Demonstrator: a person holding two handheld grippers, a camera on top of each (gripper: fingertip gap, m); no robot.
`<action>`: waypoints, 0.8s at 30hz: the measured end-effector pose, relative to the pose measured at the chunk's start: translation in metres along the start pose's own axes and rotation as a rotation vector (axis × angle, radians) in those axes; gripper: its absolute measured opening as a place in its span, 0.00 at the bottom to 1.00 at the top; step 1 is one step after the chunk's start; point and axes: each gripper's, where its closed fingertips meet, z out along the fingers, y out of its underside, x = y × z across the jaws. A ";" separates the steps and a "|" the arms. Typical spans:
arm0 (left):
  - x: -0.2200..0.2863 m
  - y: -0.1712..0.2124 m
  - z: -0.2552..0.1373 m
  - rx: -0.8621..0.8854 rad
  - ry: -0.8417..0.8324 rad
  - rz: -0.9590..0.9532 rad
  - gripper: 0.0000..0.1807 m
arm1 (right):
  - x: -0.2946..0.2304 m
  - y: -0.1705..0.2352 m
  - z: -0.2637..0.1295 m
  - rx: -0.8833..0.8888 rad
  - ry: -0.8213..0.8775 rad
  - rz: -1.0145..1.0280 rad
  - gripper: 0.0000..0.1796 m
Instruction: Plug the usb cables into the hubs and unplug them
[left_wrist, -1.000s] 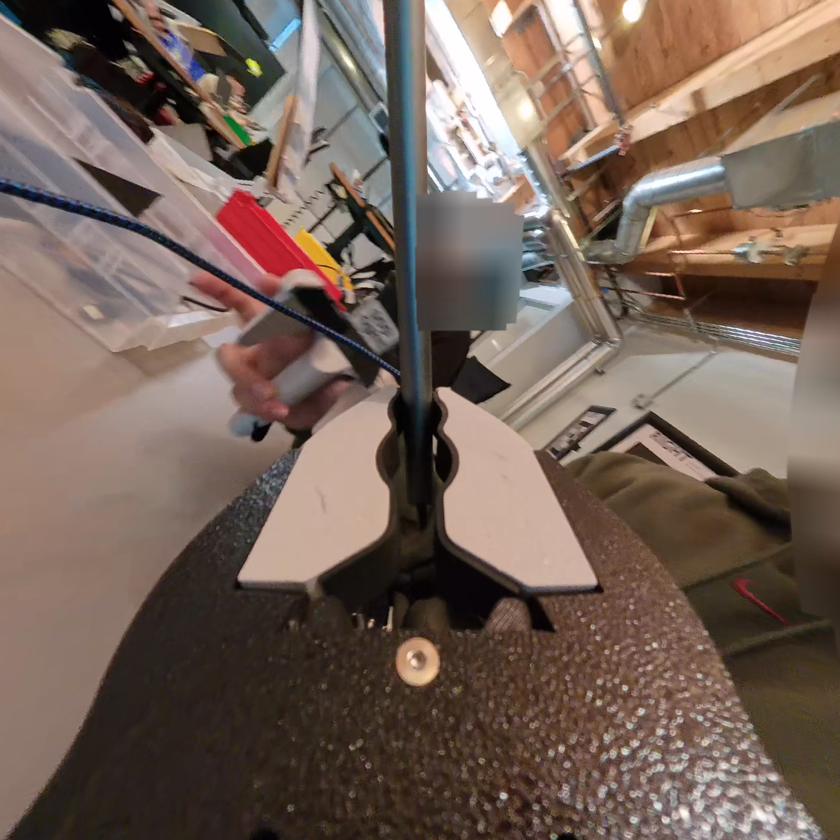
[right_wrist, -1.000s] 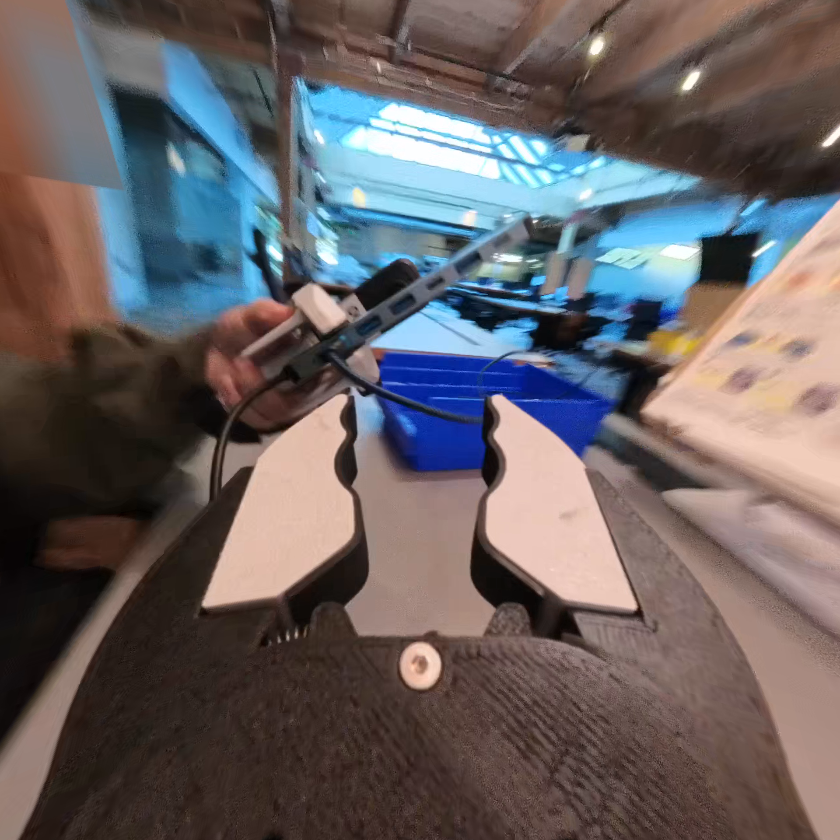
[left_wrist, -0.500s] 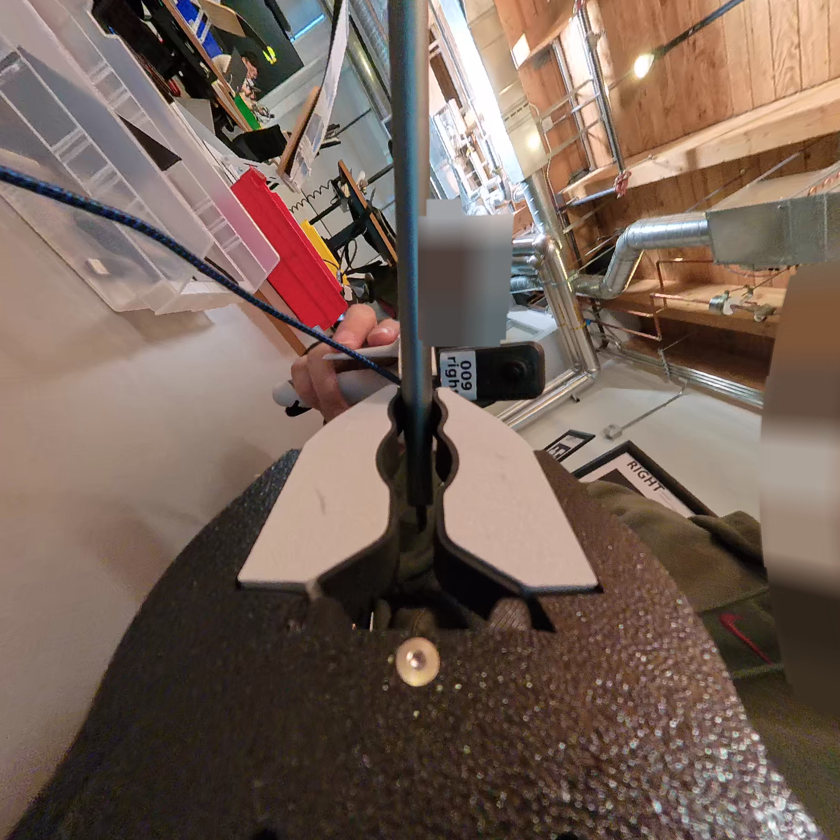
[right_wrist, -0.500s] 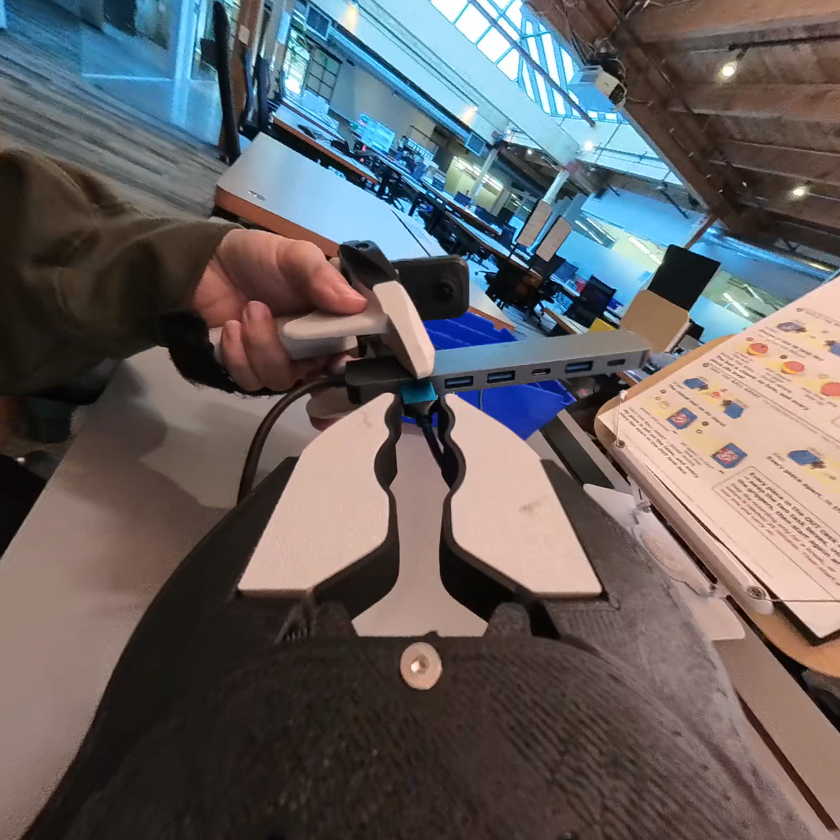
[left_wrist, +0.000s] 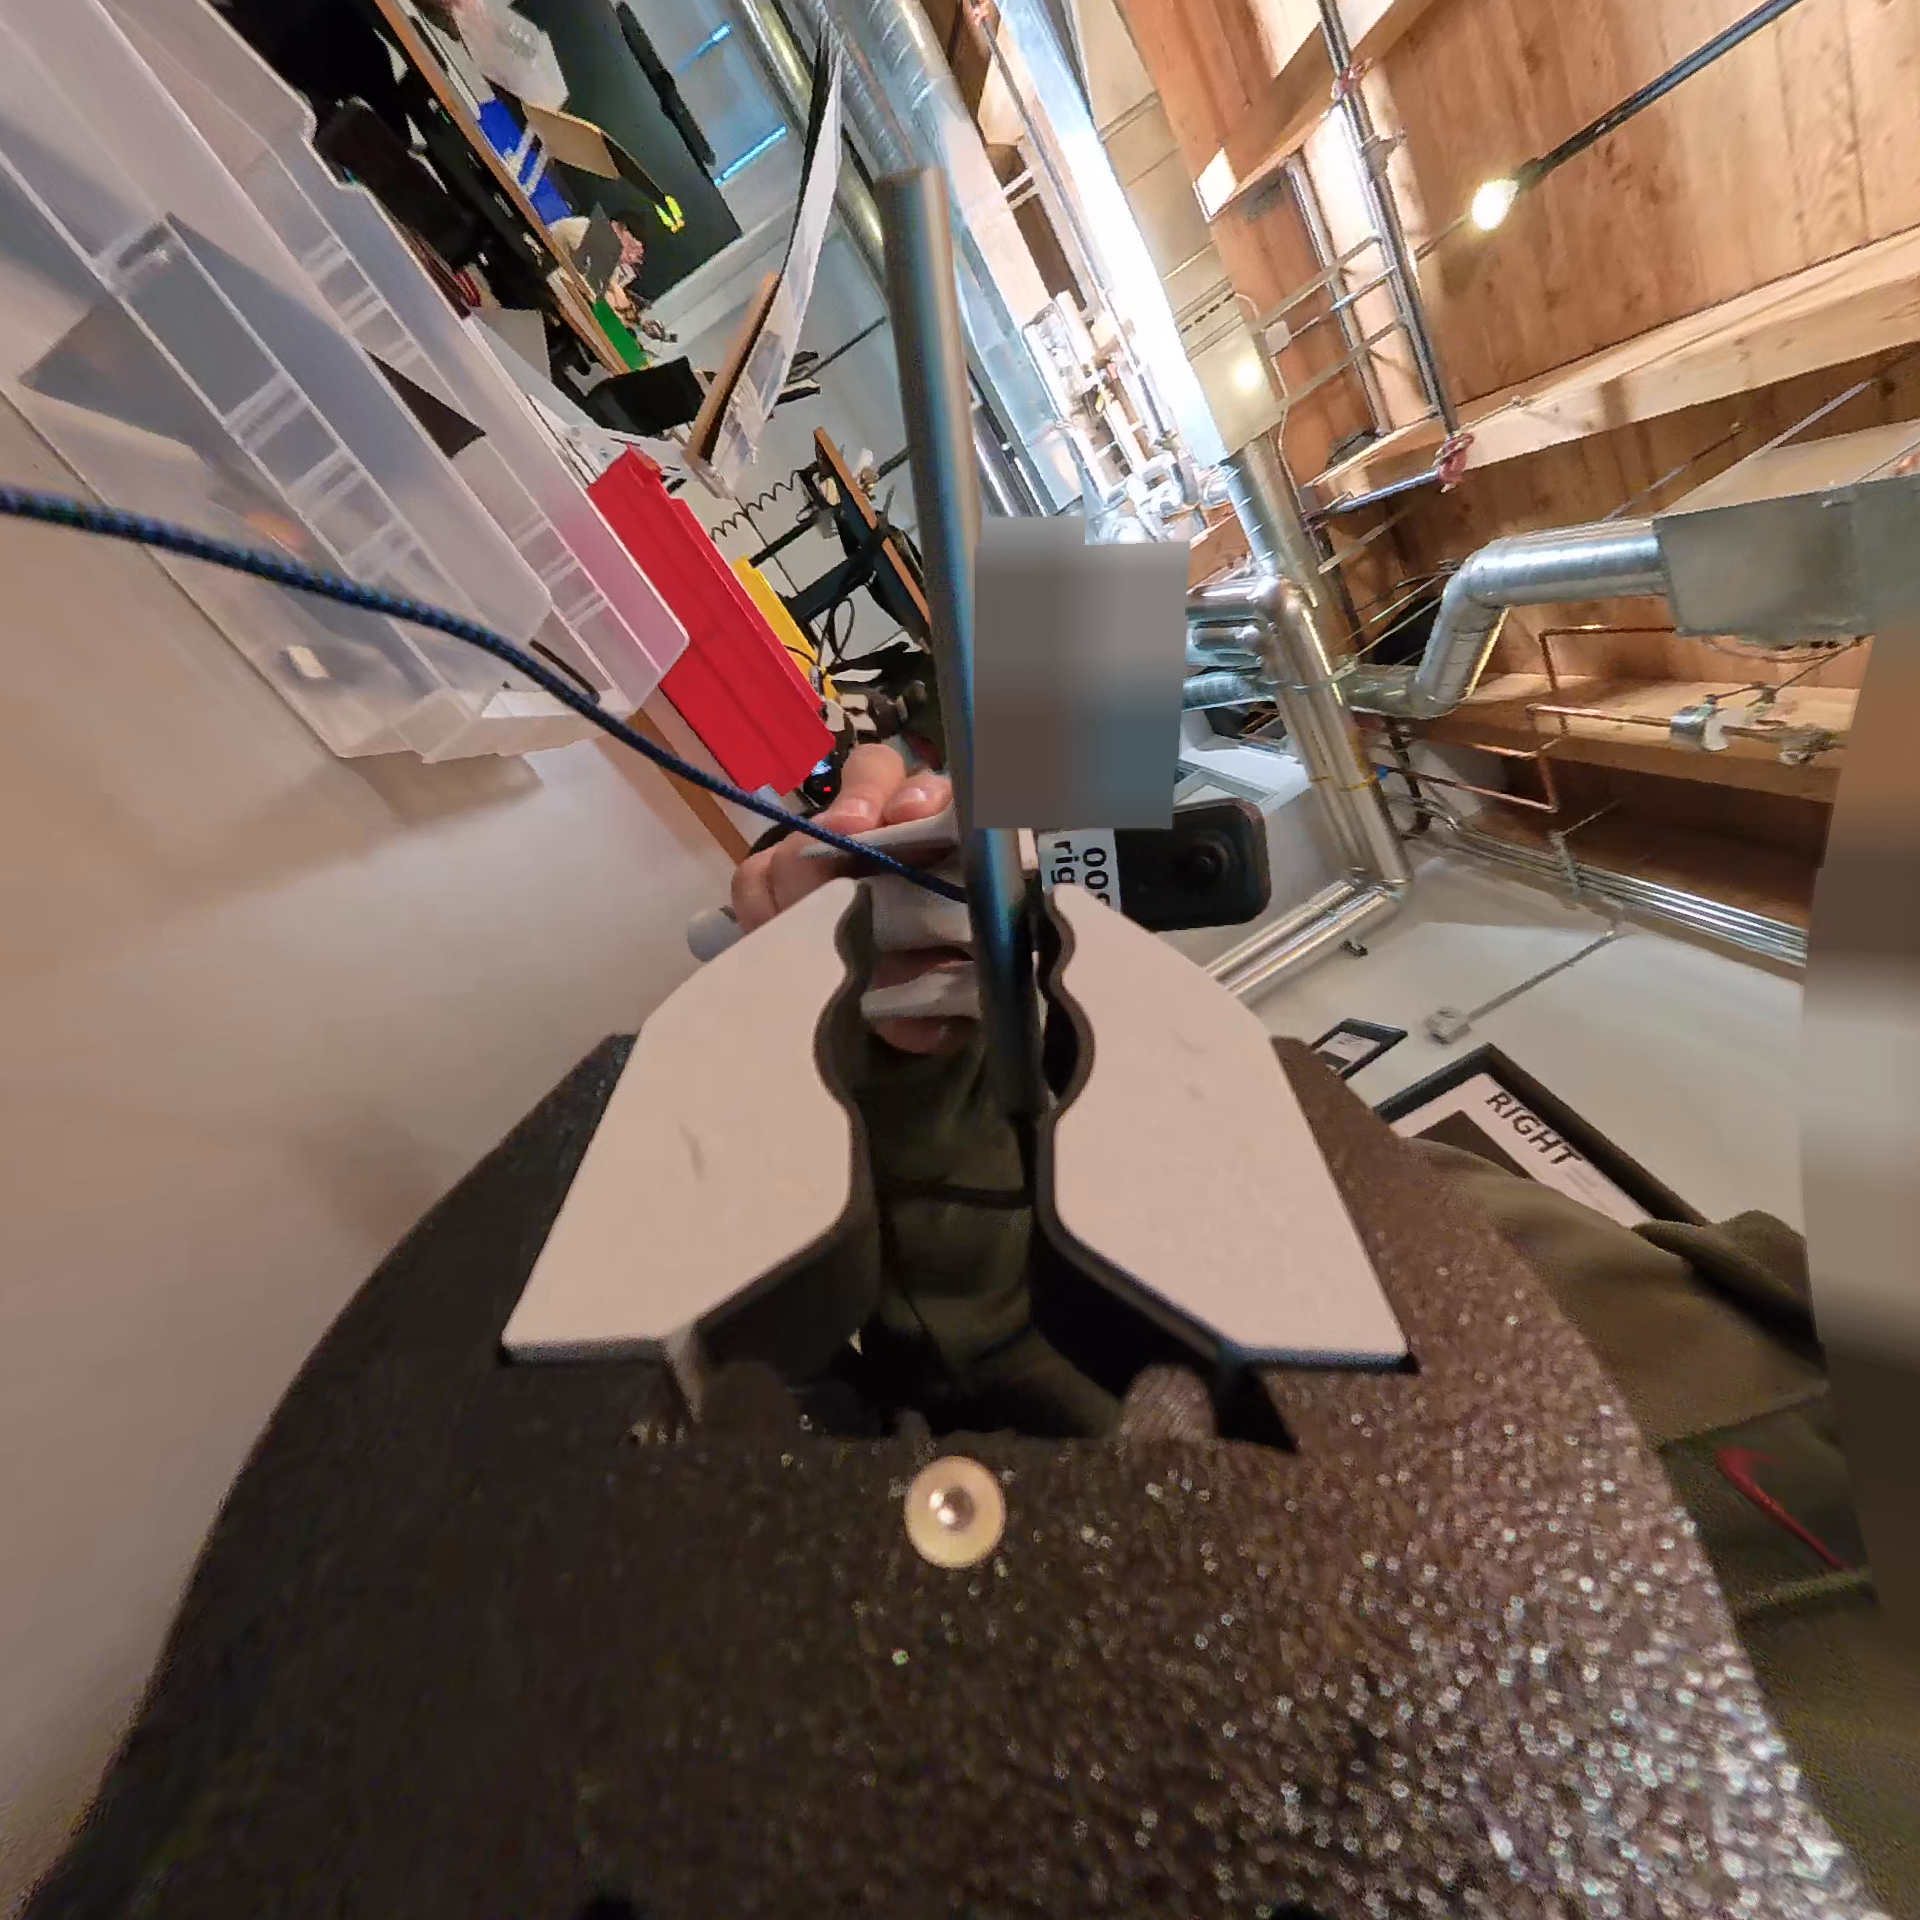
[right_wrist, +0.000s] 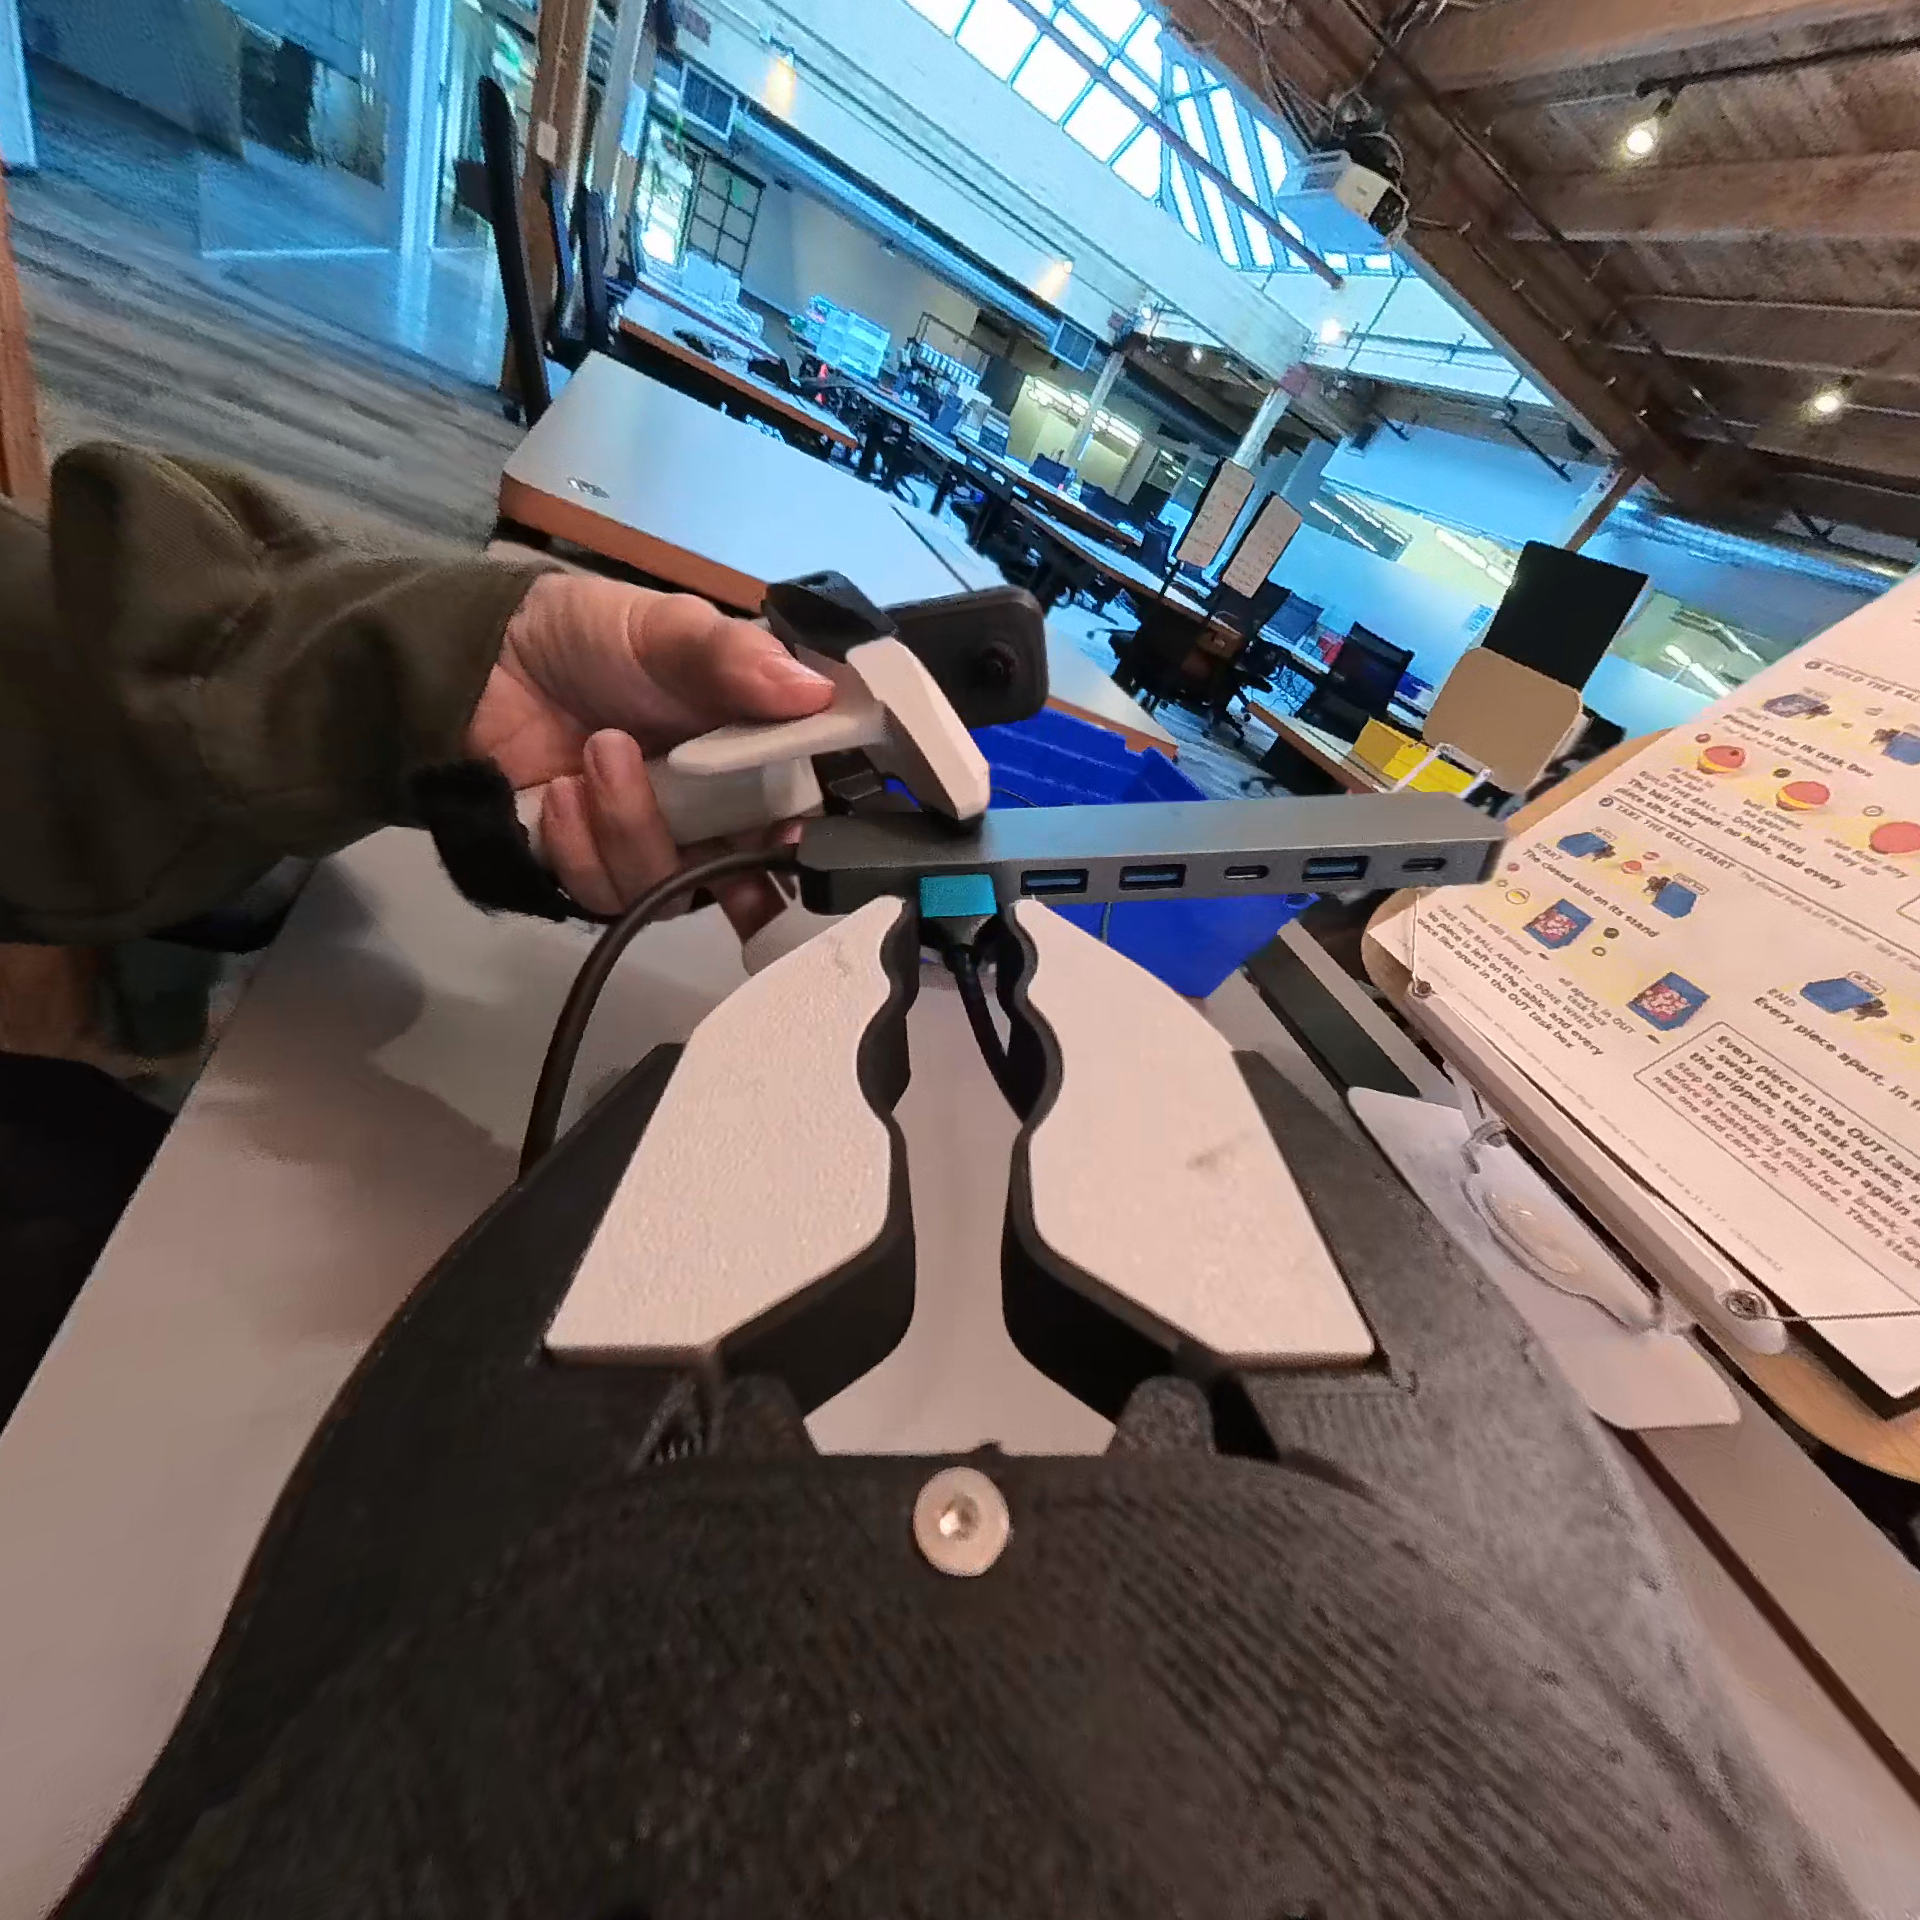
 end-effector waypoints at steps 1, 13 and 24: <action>0.001 -0.001 -0.001 0.001 -0.005 0.014 0.16 | 0.002 -0.002 -0.003 0.015 0.004 0.011 0.08; -0.040 -0.102 -0.167 -0.042 -1.208 0.814 0.27 | 0.016 -0.019 -0.058 0.045 0.012 0.019 0.08; -0.172 -0.177 -0.315 -0.947 -1.541 0.733 0.59 | 0.004 -0.010 -0.065 0.043 -0.039 -0.001 0.08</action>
